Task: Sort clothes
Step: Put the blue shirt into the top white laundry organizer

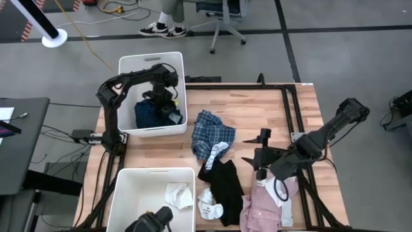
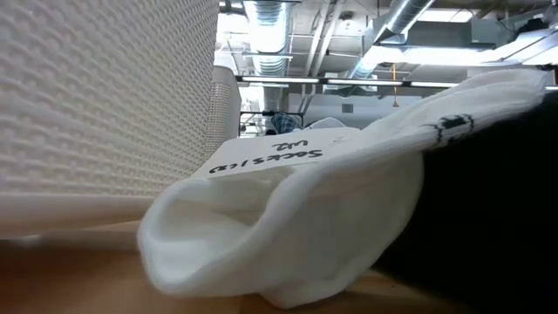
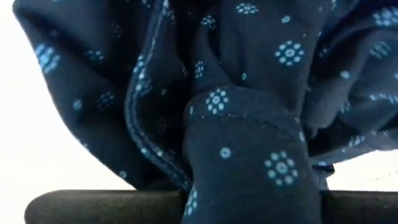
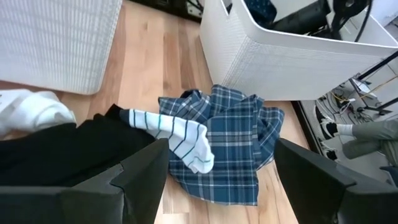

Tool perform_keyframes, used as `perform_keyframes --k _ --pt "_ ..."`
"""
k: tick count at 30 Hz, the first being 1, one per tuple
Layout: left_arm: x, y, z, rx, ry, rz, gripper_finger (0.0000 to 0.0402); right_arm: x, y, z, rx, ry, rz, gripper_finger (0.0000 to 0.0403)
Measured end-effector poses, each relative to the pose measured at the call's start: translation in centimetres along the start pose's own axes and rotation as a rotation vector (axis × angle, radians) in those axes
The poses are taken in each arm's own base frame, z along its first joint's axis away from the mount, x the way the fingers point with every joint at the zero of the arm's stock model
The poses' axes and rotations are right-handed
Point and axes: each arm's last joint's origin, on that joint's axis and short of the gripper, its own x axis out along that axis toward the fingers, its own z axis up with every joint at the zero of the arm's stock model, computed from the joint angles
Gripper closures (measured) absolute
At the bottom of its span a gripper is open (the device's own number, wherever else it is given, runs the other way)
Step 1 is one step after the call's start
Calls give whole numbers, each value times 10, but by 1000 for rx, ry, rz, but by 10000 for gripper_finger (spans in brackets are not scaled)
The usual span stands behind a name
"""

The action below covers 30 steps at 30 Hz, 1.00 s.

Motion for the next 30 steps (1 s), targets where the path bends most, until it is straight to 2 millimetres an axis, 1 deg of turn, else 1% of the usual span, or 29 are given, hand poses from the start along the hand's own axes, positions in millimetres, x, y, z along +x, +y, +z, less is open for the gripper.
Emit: perform_keyframes --k 5,9,12,15,18,22,24,26,30 --pt "7 0 8 4 -4 0 349 -4 -4 1 12 -11 2 98" --pt "8 0 10 24 -3 1 341 -4 -4 1 11 -10 2 98" --pt "6 -3 10 48 -9 10 316 -4 -4 0 11 -10 2 98" --pt "-1 -7 12 68 -37 34 277 -4 -4 0 11 -10 2 98" --pt "-15 -12 14 83 -79 52 238 -4 -4 0 11 -9 2 98" --pt "-41 -20 11 96 -111 65 199 -4 -4 0 10 -8 2 98" --pt "-56 -25 7 103 -122 81 188 -4 -4 0 10 -8 2 98" --pt "-70 -29 6 106 -177 114 183 -4 -4 0 11 -8 2 98" --pt "-101 -40 -9 132 -303 125 183 -4 -4 0 10 -6 1 98"
